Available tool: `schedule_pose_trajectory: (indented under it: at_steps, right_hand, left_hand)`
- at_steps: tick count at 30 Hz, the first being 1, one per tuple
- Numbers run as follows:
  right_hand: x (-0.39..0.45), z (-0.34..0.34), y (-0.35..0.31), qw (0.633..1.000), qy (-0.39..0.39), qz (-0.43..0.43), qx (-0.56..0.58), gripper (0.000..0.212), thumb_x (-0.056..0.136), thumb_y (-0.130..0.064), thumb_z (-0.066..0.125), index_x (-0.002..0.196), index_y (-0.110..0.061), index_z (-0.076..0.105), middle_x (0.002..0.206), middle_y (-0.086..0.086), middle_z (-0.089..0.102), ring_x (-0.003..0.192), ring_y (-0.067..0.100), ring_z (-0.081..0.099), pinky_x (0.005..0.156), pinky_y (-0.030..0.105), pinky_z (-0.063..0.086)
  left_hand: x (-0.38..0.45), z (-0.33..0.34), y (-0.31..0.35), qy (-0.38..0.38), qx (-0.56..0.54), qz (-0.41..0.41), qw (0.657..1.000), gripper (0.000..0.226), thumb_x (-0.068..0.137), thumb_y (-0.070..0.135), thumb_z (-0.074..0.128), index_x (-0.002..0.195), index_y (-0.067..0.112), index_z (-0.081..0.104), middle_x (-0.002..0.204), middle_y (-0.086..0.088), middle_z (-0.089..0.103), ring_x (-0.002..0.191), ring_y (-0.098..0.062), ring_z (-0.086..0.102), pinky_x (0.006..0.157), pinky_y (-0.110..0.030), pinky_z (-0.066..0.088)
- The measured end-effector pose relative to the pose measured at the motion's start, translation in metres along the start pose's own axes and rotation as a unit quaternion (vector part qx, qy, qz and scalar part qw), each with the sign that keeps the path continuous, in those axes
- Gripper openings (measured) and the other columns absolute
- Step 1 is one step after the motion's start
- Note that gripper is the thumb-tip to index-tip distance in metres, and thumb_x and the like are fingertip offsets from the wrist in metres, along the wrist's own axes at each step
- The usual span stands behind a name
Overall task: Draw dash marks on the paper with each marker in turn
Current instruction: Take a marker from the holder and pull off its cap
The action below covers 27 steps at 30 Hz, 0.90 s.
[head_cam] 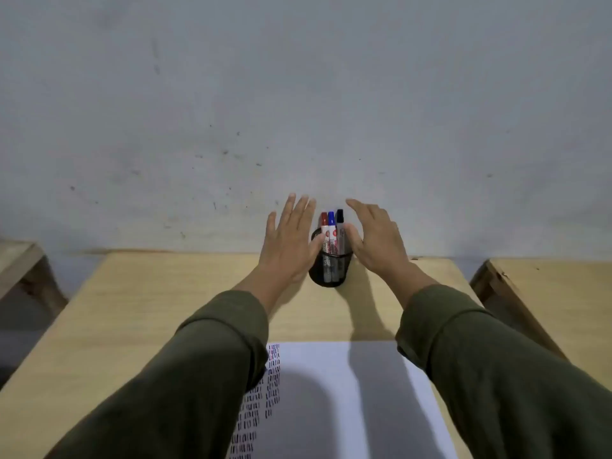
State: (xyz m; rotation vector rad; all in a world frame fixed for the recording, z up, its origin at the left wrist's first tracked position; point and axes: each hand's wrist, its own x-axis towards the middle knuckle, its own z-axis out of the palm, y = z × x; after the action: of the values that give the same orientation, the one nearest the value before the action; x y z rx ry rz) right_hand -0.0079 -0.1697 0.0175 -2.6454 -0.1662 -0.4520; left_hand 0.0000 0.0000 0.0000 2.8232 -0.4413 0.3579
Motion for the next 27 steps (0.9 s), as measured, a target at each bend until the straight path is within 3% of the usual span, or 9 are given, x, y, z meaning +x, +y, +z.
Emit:
schedule_pose_trajectory:
  at_steps: [7,17,21,27]
  right_hand:
    - [0.017,0.03,0.015,0.999,-0.027,-0.003,-0.02,0.043,0.097,-0.027,0.04,0.14,-0.02,0.038,0.129,0.013,0.051,0.119,0.029,0.045,0.098,0.043,0.035]
    - [0.029,0.046,0.017,0.999,0.002,-0.005,0.033,0.033,0.093,-0.02,0.047,0.125,-0.015,0.045,0.115,0.015,0.059,0.103,0.031,0.054,0.085,0.048,0.048]
    - [0.026,0.047,0.014,0.998,0.005,-0.001,0.063,0.034,0.091,-0.014,0.055,0.121,-0.016,0.041,0.107,0.016,0.064,0.086,0.028,0.06,0.07,0.041,0.055]
    - [0.022,0.04,0.008,0.989,0.04,0.027,0.142,0.046,0.091,-0.007,0.055,0.13,-0.02,0.035,0.101,0.012,0.063,0.082,0.02,0.057,0.057,0.016,0.042]
  left_hand:
    - [0.001,0.034,-0.01,-0.055,-0.004,0.028,0.998,0.063,0.099,0.046,0.02,0.152,0.016,0.005,0.162,0.001,0.006,0.149,-0.015,-0.01,0.119,-0.044,0.002]
    - [-0.001,0.057,-0.016,-0.029,-0.051,0.035,0.998,0.058,0.098,0.046,0.018,0.15,0.018,0.018,0.158,0.002,0.023,0.149,-0.014,-0.003,0.119,-0.045,0.006]
    - [-0.001,0.055,-0.016,-0.027,-0.059,0.036,0.997,0.059,0.098,0.047,0.019,0.15,0.018,0.019,0.158,0.002,0.023,0.149,-0.014,-0.002,0.118,-0.045,0.005]
    - [-0.002,0.042,-0.013,-0.036,-0.046,0.025,0.998,0.061,0.098,0.047,0.022,0.151,0.016,0.016,0.159,0.001,0.019,0.149,-0.015,-0.003,0.118,-0.045,0.005]
